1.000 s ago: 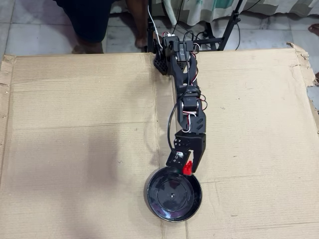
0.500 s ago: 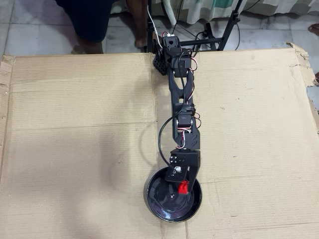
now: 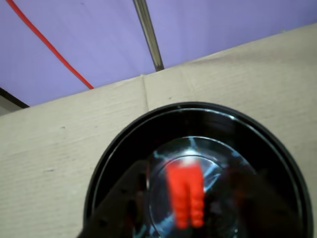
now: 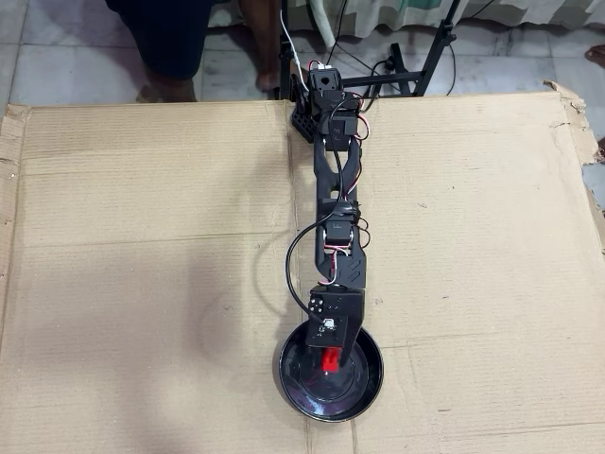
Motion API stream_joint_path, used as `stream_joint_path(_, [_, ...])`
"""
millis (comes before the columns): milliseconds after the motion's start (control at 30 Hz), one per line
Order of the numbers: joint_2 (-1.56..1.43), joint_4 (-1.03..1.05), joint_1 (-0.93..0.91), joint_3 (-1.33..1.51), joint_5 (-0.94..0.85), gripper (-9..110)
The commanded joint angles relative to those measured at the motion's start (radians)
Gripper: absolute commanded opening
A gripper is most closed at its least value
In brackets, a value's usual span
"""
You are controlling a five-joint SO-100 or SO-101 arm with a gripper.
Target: Grasp a lego block and put it in the bin.
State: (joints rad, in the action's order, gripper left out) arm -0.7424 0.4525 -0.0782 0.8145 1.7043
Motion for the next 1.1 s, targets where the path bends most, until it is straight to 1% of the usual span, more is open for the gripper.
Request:
stream_joint_path(0, [-0.020, -0.009, -0.006, -0.046, -0.031, 25])
stream_joint_path(133, [-0.020, -0.009, -0.006, -0.046, -0.075, 26])
stream_joint_path(233, [-0.021, -0.009, -0.006, -0.048, -0.158, 26])
stream_joint_path(300, [-0.021, -0.008, -0.006, -0.049, -0.236, 26])
stream_joint_path(467, [-0.064, -0.002, -0.011, -0.040, -0.534, 26])
stream_joint_path(600, [-0.178, 0.143, -0.009, 0.015, -0.681, 25])
stream_joint_path(667, [-0.252, 0.232, -0.005, 0.063, -0.719, 25])
stream_joint_path(767, [-0.362, 0.305, 0.000, 0.158, -0.782, 25])
stream_joint_path(900, [-0.512, 0.313, 0.008, 0.347, -0.865, 25])
stream_joint_path(1067, [-0.703, 0.310, 0.011, 0.615, -0.893, 25])
